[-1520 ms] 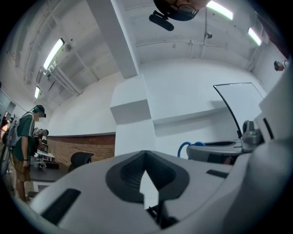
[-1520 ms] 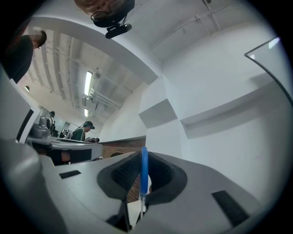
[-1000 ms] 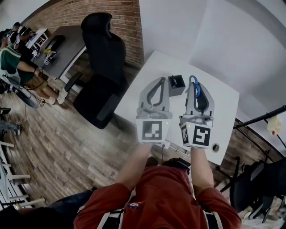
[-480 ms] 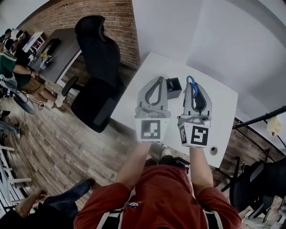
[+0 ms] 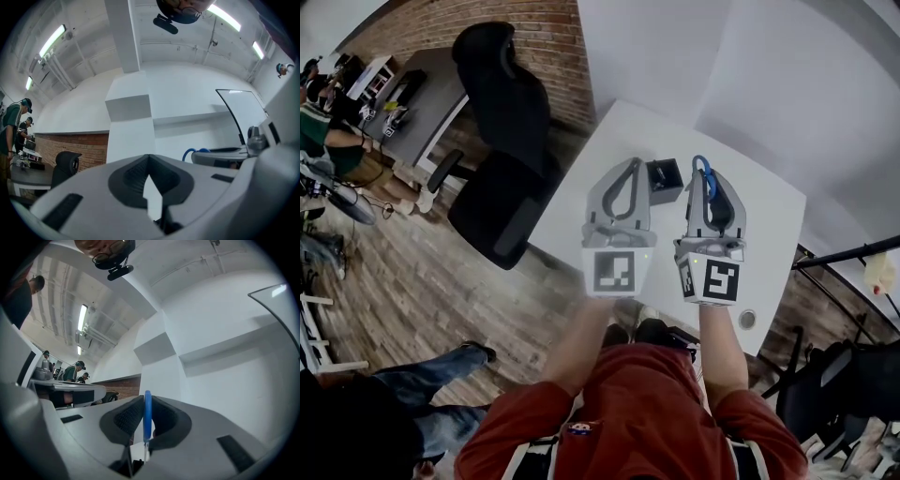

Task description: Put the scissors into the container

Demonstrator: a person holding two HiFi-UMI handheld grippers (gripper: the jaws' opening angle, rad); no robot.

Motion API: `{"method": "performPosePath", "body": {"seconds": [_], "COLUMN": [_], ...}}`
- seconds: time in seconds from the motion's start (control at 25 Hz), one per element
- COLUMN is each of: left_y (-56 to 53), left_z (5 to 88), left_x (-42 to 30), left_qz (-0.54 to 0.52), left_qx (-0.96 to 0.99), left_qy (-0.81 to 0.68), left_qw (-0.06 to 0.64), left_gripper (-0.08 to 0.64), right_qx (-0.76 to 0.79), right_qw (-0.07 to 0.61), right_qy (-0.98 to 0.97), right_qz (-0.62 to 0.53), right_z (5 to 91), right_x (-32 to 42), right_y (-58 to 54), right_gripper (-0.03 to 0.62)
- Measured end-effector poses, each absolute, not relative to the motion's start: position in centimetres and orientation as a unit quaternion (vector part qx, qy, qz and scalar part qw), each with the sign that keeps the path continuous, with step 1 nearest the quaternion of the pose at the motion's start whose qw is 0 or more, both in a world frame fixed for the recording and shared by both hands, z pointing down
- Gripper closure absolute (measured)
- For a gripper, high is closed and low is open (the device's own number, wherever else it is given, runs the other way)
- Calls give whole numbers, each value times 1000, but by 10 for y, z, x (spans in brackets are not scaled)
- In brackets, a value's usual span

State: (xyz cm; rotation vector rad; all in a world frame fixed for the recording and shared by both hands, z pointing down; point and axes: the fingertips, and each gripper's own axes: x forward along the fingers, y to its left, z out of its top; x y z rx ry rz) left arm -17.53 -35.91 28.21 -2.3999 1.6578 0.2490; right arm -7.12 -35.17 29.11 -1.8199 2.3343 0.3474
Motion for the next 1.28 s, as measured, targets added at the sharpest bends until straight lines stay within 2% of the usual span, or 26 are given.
{"method": "performPosePath", "body": {"seconds": [0.92,1.28], "left_y": [-421,-443], "left_z": [352,381], "left_x": [-173,-168], "left_qz": [44,28], "left_qx": [-820,-820], "left_qy": [569,571], "left_qw": [54,31], "left_gripper": [548,548], "right_qx": [-595,-584], "right_qw": [38,-10], "right_qy": [802,812], "right_qz": [37,-2], "right_z": [384,432], "right_x": [-72,-76], "right_y": [-443,-471], "right_gripper": [540,538]}}
